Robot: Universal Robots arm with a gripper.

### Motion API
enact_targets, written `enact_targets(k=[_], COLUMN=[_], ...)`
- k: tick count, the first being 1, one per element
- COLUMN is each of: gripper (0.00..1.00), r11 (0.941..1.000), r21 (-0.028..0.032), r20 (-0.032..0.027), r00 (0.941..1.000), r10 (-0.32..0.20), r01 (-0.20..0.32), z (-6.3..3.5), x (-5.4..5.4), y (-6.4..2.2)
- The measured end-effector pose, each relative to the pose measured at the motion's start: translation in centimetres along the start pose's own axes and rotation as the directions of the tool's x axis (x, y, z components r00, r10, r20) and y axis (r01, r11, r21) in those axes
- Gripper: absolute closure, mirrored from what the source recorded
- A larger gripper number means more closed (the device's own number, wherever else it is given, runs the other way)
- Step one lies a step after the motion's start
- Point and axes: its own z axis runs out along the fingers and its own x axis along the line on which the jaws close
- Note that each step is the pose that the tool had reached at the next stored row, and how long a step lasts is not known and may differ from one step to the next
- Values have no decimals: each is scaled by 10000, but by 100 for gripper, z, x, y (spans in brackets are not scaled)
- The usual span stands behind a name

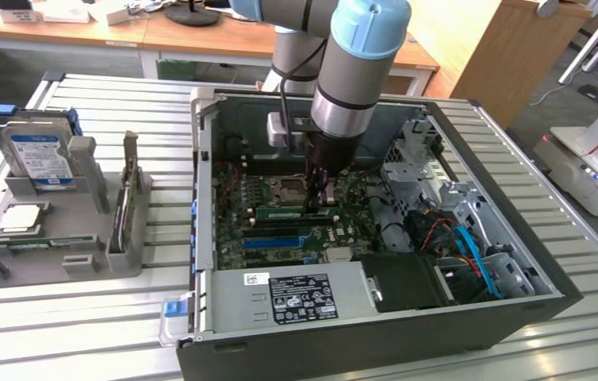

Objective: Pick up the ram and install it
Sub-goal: 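Insert the ram into the slot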

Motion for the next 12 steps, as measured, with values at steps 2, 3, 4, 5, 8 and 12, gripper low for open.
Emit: enact_targets(k=[2, 3, 4, 5, 8, 12], gripper=[88, 88, 88, 88, 88, 88], r11=[10000, 10000, 10000, 10000, 10000, 10000], r21=[0, 0, 0, 0, -1, -1], r20=[-1, -1, 0, 0, -1, -1], r00=[10000, 10000, 10000, 10000, 10000, 10000], r10=[1, 0, 0, 0, -1, -53], r01=[-1, 0, 0, 0, 1, 53], z=[0, 0, 0, 0, 0, 1], x=[0, 0, 0, 0, 0, 1], y=[0, 0, 0, 0, 1, 1])
